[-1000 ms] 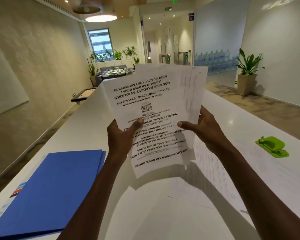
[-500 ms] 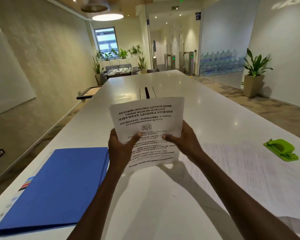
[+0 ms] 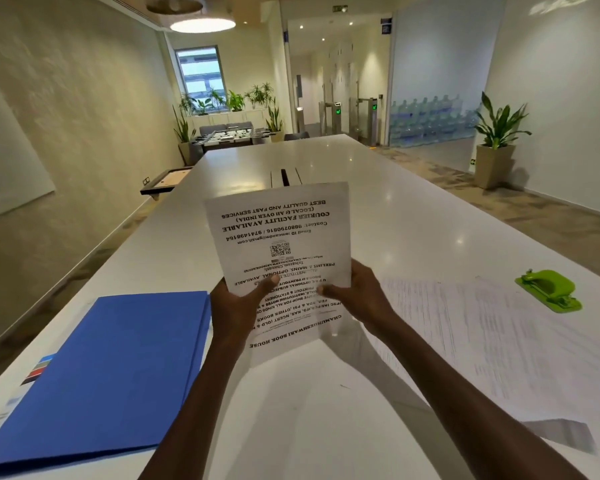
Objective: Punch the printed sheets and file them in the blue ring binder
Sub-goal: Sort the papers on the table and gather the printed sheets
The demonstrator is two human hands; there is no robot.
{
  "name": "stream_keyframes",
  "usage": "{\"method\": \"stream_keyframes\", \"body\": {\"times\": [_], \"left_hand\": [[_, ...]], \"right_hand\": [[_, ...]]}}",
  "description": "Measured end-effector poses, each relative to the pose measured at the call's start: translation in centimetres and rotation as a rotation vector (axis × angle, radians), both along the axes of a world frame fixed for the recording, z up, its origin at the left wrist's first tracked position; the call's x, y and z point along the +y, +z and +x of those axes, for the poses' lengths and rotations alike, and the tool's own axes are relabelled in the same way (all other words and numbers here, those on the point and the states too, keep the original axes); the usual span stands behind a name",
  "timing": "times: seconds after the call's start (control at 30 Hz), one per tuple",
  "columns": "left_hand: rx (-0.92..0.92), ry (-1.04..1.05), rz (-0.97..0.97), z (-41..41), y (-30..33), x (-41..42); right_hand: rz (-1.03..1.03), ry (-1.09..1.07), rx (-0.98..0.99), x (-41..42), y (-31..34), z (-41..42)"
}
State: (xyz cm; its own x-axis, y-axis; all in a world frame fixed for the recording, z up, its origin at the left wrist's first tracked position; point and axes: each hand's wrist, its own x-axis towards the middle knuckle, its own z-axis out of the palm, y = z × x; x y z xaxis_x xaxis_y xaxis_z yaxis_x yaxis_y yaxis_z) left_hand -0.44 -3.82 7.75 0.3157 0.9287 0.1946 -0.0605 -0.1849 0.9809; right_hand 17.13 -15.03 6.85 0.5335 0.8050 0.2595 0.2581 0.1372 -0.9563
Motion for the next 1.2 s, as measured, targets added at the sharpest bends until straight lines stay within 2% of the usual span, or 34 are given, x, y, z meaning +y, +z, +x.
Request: {"method": "stream_keyframes", "body": {"times": [0.17, 0.43, 0.5, 0.63, 0.77, 0.83, 0.9, 0.97, 1.2], "left_hand": [[-0.058, -0.058, -0.042, -0.5, -0.3, -0.2], [0.039, -0.087, 0.018, 0.1, -2.0, -0.2], [0.062, -0.079, 0.050, 0.6, -1.7, -0.1], [0.083, -0.089, 0.037, 1.4, -1.7, 0.0], [0.117, -0.092, -0.004, 1.9, -2.6, -0.6], [0.131, -0.102, -0.025, 2.2, -3.0, -0.9], [0.140, -0.116, -0.048, 2.5, -3.4, -1.3], [0.145, -0.134, -0.063, 2.8, -3.7, -1.5], [0.127, -0.158, -0.082, 2.9, -3.8, -1.6]], "right_hand": [[-0.009, -0.030, 0.001, -0.1, 0.2, 0.2], [-0.061, -0.073, -0.012, -0.5, -2.2, -0.8], [-0.100, -0.137, -0.076, -1.1, -1.5, -0.2], [-0.333, -0.269, -0.211, -3.8, -1.0, 2.4], [-0.854, -0.489, -0.437, -7.5, -2.1, 5.0], [-1.003, -0.605, -0.492, -9.1, -2.5, 5.6], [-1.040, -0.620, -0.477, -10.0, -3.0, 6.1], [-1.052, -0.529, -0.459, -10.2, -4.0, 6.4], [-0.944, -0.397, -0.609, -7.5, -5.8, 6.2]]}}
